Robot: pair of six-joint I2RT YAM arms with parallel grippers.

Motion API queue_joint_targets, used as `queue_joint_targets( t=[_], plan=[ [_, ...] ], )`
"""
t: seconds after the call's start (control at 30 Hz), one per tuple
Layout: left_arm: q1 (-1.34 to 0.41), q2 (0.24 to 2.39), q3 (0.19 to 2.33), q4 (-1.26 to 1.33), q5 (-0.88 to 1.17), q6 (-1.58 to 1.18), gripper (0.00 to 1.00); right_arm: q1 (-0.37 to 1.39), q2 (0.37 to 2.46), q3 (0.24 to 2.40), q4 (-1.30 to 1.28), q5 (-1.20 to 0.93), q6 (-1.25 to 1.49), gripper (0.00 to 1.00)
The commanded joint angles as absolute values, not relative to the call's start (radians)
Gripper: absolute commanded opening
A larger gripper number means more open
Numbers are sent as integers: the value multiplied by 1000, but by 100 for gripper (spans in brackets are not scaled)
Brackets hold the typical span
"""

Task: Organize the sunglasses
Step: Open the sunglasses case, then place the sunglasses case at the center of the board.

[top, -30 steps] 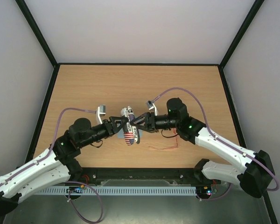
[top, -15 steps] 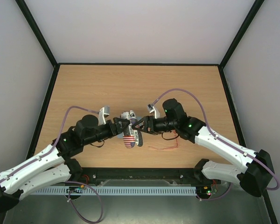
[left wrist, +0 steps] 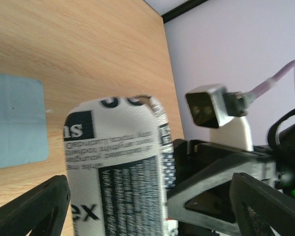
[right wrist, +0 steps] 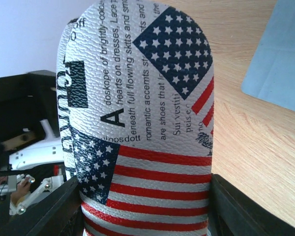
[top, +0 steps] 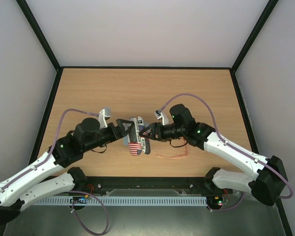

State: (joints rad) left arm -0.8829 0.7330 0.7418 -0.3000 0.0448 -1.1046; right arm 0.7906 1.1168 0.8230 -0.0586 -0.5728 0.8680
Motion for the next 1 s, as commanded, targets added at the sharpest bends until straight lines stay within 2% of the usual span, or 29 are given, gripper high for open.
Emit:
queue_joint_targets(
  t=[0.0, 0.13, 0.3, 0.6, 0.97],
  plan=[
    [-852, 691, 839, -415, -33, -1045, 94, 794, 1150, 869, -96, -562, 837, 43],
    [-777, 656, 865, -502, -34, -1019, 99, 774, 1212, 931, -123, -561, 791, 43],
    [-721, 636, 830, -508, 13, -1011, 100, 698, 1332, 1049, -222, -505, 691, 43],
    [-706, 646, 759, -445, 66, -1008, 99, 687, 1644, 1430, -601, 71, 448, 43],
    [-700, 651, 686, -374, 124, -997, 100, 758, 2038, 1830, -902, 756, 420, 42]
  ],
)
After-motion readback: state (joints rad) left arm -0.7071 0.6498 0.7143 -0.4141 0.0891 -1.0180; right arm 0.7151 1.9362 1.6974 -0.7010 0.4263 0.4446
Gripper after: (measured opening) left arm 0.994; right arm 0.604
